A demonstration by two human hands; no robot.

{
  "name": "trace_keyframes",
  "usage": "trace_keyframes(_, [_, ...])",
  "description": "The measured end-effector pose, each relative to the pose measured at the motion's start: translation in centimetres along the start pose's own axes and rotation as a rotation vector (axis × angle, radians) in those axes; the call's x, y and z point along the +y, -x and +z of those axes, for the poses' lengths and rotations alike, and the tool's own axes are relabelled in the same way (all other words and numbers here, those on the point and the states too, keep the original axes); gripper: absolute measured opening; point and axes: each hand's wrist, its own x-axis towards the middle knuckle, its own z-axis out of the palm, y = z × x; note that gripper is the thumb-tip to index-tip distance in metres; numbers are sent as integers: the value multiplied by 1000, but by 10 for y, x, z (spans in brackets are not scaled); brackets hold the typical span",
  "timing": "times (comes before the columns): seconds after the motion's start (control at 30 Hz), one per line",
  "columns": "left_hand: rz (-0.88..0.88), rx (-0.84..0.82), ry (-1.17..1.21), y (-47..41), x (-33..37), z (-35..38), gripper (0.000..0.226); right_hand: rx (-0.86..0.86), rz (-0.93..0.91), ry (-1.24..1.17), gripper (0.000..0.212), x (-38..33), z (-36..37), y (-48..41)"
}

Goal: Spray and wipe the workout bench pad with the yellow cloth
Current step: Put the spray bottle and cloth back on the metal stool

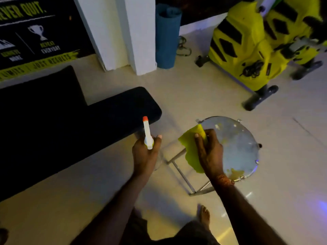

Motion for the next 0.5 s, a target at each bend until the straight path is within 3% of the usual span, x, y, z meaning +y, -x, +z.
trace_keyframes(0.17, [101,-21,22,35,26,129,24,-70,5,-12,20,81,-80,-34])
trace_keyframes(0.33, [28,4,36,53,38,219,30,-210,6,4,20,135,-138,-71])
trace_keyframes(0.5, [18,61,2,59,36,259,36,-277,69,-262,17,168,-150,-112])
